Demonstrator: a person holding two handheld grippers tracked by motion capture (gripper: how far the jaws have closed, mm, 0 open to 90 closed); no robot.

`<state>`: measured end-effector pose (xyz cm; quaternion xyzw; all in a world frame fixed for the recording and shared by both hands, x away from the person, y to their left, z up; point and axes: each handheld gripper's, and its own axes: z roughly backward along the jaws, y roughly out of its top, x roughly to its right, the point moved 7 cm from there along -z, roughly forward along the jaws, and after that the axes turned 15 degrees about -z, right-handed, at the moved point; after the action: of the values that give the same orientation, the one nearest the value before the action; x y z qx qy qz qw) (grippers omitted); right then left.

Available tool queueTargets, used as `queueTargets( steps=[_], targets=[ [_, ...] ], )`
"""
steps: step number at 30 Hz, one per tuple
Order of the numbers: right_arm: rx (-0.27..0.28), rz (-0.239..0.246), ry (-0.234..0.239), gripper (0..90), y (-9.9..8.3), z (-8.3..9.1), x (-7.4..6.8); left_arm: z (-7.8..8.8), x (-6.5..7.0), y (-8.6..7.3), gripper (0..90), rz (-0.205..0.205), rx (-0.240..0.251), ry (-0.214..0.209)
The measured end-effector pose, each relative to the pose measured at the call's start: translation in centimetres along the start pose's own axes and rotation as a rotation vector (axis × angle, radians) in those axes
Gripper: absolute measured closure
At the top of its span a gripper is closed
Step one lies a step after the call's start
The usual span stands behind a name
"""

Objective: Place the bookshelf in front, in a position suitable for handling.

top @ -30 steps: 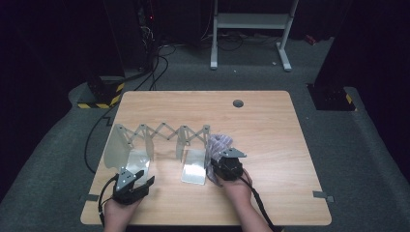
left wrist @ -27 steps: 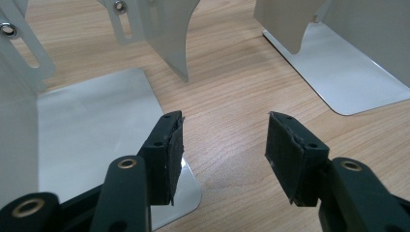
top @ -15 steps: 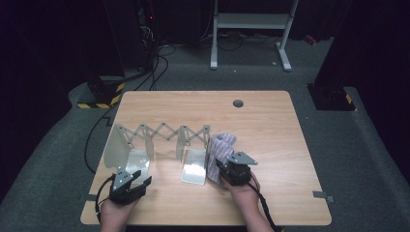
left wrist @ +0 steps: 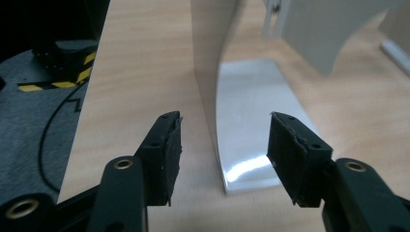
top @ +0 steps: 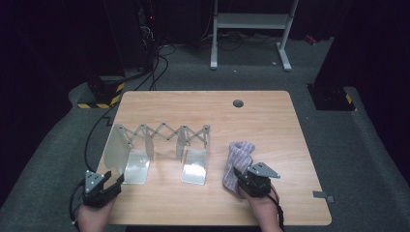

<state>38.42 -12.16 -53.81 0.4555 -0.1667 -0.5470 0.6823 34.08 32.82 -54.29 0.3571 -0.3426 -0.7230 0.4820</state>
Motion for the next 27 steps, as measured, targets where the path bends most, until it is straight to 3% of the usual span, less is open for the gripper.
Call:
queueTargets(
  steps=[2, 5, 10, 11, 15, 18, 22, 27],
  targets=[
    [-0.003, 0.008, 0.005, 64.6, -0.1, -0.1, -0.2, -0.5, -0.3, 0.7, 44.9, -0.012, 0.017, -0.001],
    [-0.012, 0.011, 0.017, 64.6, -0.5, -0.1, -0.7, -1.2, -0.6, 1.5, 52.4, -0.021, 0.052, -0.008],
    [-0.032, 0.034, 0.035, 64.6, -1.1, -0.2, -1.8, -1.8, -0.9, 2.1, 76.5, -0.020, 0.092, 0.020],
    [-0.039, 0.035, 0.043, 64.6, -1.2, -0.3, -2.0, -1.8, -0.9, 2.1, 81.0, -0.026, 0.093, 0.028],
    [-0.063, 0.074, 0.051, 64.6, -1.9, -0.5, -3.2, -1.8, -0.5, 2.3, 84.5, -0.048, 0.077, 0.049],
    [-0.083, 0.079, 0.064, 64.6, -2.5, -0.9, -3.8, -1.8, 0.7, 2.6, 85.7, -0.061, 0.085, 0.023],
    [-0.087, 0.086, 0.061, 64.4, -2.6, -1.1, -4.2, -2.0, 3.4, 3.4, 84.6, -0.105, 0.084, -0.016],
    [-0.072, 0.051, 0.022, 64.4, -2.0, -1.0, -2.6, -2.5, 6.3, 4.5, 81.8, -0.146, 0.090, -0.049]
  ],
)
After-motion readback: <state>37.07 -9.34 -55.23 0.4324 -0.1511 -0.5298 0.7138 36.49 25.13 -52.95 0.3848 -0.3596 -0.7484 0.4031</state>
